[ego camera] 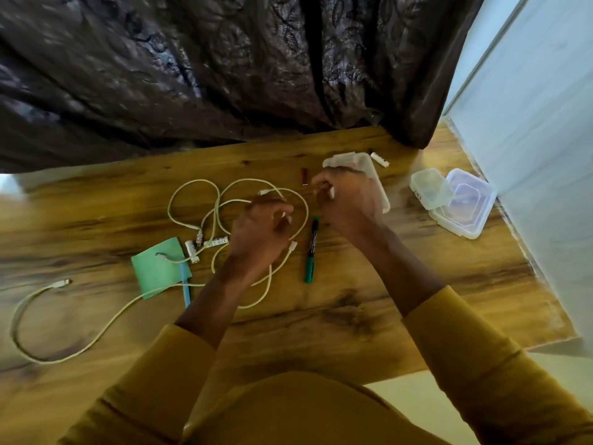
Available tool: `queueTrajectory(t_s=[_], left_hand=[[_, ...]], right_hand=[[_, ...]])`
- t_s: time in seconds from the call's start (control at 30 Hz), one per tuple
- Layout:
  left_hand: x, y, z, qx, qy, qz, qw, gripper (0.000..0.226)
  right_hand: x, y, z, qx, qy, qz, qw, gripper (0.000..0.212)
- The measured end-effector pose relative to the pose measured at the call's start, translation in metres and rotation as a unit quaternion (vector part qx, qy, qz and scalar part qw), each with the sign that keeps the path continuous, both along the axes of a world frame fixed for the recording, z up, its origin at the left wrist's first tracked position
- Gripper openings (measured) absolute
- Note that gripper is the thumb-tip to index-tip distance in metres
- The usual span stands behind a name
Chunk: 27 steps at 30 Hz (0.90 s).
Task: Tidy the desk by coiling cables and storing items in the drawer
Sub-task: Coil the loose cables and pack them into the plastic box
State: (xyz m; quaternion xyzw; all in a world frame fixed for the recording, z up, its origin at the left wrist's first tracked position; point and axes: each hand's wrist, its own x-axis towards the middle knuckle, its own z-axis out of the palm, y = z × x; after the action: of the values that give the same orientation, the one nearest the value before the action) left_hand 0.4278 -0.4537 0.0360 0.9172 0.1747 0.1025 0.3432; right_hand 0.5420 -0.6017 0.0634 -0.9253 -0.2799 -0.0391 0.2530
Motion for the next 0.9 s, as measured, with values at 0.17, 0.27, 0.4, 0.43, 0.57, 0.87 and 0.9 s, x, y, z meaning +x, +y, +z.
queueTrajectory(t_s=[0.17,0.27,0.4,0.43,0.57,0.87,0.9], left_hand=[[-0.055,0.03,-0.011,-0.048,0.039,0.06,0.996,0.016],[-0.085,0.044,-0.02,-0.052,0.05,0.091,0.993,0.014],[-0.121,0.067,-0.027,-0.041,0.045,0.124,0.991,0.013],[-0.129,0.076,-0.028,-0.041,0.04,0.131,0.99,0.014],[-0.157,0.111,-0.03,-0.051,0.024,0.154,0.986,0.016],[-0.192,0.171,-0.034,-0.056,0.048,0.19,0.979,0.019],[-0.193,0.175,-0.035,-0.057,0.05,0.188,0.979,0.019]], right_hand=[[-0.048,0.029,-0.007,-0.009,0.057,0.044,0.997,0.019],[-0.075,0.051,-0.015,-0.019,0.081,0.077,0.994,0.016],[-0.105,0.087,-0.026,-0.041,0.099,0.112,0.988,0.016],[-0.113,0.099,-0.028,-0.041,0.108,0.12,0.986,0.017],[-0.136,0.142,-0.04,-0.033,0.155,0.146,0.976,0.017],[-0.167,0.213,-0.056,-0.112,0.103,0.175,0.973,0.024],[-0.169,0.217,-0.057,-0.124,0.096,0.175,0.972,0.025]])
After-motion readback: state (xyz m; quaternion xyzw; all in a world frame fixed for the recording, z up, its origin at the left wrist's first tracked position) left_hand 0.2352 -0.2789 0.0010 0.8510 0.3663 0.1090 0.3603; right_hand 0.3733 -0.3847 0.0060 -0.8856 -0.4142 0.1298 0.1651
